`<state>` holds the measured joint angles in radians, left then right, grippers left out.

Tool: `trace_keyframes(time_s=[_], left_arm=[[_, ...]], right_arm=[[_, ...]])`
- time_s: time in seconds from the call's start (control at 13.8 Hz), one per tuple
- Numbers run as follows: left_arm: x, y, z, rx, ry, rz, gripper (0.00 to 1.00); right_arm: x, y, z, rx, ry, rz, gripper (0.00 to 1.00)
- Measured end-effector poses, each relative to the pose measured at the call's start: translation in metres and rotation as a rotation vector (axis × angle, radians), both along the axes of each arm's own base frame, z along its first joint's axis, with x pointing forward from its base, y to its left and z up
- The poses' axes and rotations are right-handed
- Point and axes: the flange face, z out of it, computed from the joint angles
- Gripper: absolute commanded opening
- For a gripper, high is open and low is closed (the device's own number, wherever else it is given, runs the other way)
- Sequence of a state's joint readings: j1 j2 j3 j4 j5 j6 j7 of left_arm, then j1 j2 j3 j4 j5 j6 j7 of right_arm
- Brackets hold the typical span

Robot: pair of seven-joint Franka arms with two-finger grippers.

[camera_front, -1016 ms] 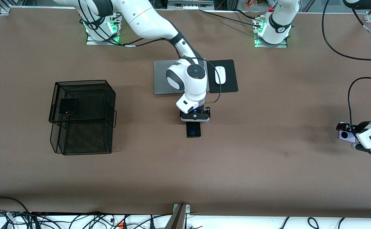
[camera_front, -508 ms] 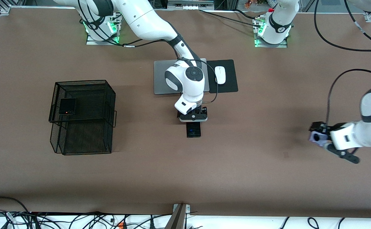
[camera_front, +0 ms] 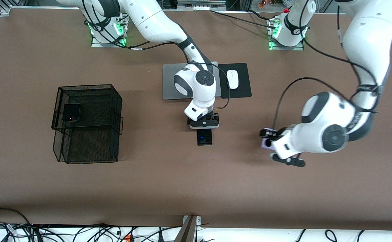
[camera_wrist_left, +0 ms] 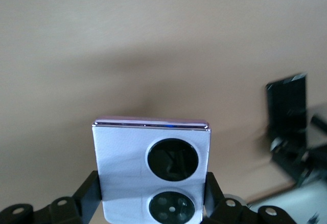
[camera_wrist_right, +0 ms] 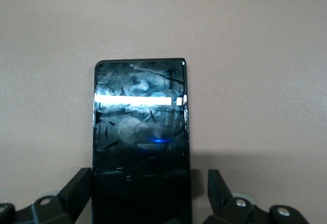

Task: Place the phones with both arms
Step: 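Lower the phone into the basket while the left gripper releases the white phone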

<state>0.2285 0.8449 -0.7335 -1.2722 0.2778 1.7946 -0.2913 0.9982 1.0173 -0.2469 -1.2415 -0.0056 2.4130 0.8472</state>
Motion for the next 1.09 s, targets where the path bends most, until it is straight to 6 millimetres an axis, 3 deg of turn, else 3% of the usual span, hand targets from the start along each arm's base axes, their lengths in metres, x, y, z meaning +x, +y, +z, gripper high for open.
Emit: trace_keyframes(time_s=[0.22, 0.44, 0.65, 0.94, 1.09], left_arm=[[0.008, -0.020, -0.030, -0.086, -0.015, 0.112, 0.37], [0.011, -0.022, -0.050, -0.112, -0.006, 0.151, 0.37], [0.014, -0.018, -0.048, -0.115, -0.012, 0.161, 0.37], [0.016, -0.018, -0.046, -0.116, -0.016, 0.165, 0.36], [0.015, -0.021, -0.046, -0.116, -0.015, 0.164, 0.36]], right_arm=[[0.000, 0.000, 0.000, 0.002, -0.001, 0.000, 0.64], [-0.001, 0.001, 0.001, 0.004, -0.002, 0.002, 0.61], [0.001, 0.001, 0.005, 0.016, 0.000, -0.007, 0.61], [0.006, -0.001, 0.033, 0.021, 0.010, -0.028, 0.61], [0.010, -0.007, 0.065, -0.011, 0.039, -0.026, 0.61]])
